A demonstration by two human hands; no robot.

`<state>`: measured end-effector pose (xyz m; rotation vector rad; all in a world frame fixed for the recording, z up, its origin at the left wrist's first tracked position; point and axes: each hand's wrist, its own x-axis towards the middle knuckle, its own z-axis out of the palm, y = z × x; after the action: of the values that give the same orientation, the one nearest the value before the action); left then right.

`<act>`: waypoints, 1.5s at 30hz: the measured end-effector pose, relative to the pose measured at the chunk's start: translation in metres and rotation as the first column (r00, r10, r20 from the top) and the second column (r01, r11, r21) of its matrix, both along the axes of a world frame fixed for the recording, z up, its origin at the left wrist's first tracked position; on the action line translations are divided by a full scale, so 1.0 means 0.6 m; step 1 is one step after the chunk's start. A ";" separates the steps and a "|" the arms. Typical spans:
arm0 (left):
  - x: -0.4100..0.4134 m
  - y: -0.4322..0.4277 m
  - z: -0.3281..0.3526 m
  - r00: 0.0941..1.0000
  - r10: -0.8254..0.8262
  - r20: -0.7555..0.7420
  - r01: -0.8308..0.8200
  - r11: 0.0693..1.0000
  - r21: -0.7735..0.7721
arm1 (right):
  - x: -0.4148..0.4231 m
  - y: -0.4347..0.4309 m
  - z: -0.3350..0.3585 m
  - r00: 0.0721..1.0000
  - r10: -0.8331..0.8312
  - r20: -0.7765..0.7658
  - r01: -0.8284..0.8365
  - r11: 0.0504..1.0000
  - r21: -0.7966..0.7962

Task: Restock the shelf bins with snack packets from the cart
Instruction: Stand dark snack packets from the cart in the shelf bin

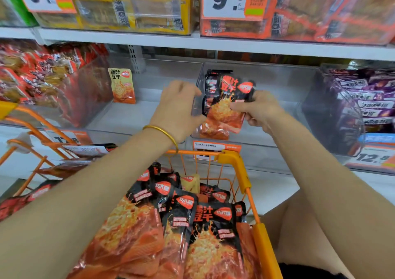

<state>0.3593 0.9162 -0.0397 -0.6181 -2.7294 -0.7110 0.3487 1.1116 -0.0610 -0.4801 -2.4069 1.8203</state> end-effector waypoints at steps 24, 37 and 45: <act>-0.005 0.003 -0.060 0.991 -0.133 0.005 0.125 0.913 -0.389 | -0.113 -0.057 -0.101 0.944 -0.117 0.307 0.011 0.945 0.327; 0.003 0.004 -0.049 0.990 -0.135 0.030 0.136 0.908 -0.397 | -0.106 -0.053 -0.101 0.932 -0.144 0.333 0.041 0.953 0.299; 0.017 -0.010 -0.039 0.973 -0.191 -0.127 0.152 0.951 -0.270 | -0.092 -0.050 -0.092 0.940 -0.131 0.315 0.036 0.957 0.288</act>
<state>0.3694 0.9099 -0.0633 -0.9373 -2.6679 -0.3263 0.2936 1.0818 -0.1163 -0.9057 -2.7490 1.4262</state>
